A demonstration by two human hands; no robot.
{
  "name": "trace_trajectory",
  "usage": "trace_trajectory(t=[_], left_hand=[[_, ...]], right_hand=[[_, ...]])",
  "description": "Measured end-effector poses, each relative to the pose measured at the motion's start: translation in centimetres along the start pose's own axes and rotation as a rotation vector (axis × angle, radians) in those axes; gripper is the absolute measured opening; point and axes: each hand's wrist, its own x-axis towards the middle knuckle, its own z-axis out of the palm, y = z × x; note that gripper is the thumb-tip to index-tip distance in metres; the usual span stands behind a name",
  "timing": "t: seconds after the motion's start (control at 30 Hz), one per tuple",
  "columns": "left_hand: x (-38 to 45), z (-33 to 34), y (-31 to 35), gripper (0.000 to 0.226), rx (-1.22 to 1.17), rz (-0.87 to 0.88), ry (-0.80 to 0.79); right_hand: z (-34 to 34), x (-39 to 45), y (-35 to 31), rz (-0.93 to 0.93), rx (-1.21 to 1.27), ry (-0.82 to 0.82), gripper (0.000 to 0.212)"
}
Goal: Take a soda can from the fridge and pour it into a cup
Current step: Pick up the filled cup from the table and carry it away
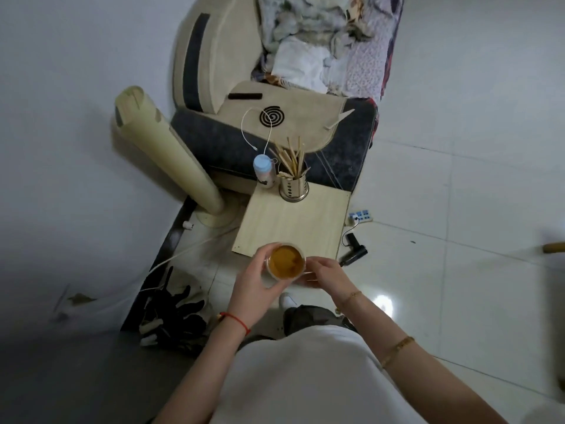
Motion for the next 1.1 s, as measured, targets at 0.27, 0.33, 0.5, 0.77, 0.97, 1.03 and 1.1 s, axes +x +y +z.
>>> trace_trajectory(t=[0.27, 0.33, 0.5, 0.77, 0.97, 1.03, 1.1], left_hand=[[8.6, -1.0, -1.4, 0.064, 0.016, 0.027, -0.114], [10.6, -0.6, -2.2, 0.062, 0.02, 0.052, -0.14], [15.1, 0.8, -4.7, 0.062, 0.023, 0.048, -0.217], [19.9, 2.7, -10.8, 0.063, 0.032, 0.008, -0.311], [23.0, 4.9, -15.7, 0.064, 0.007, -0.053, -0.293], [23.8, 5.8, -17.4, 0.064, -0.007, -0.065, -0.289], [24.7, 6.9, -19.2, 0.064, -0.009, -0.079, -0.29]], right_hand=[[0.2, 5.7, -3.1, 0.046, 0.123, 0.087, 0.031], [0.2, 7.2, -3.3, 0.068, 0.174, 0.126, 0.03], [0.2, 11.0, -3.2, 0.112, 0.316, 0.217, 0.023], [1.6, 17.5, -0.6, 0.177, 0.325, 0.343, 0.029], [2.3, 23.1, 2.2, 0.204, 0.36, 0.36, 0.029], [2.3, 25.0, 3.4, 0.2, 0.346, 0.358, 0.031], [2.3, 26.7, 4.8, 0.185, 0.315, 0.357, 0.032]])
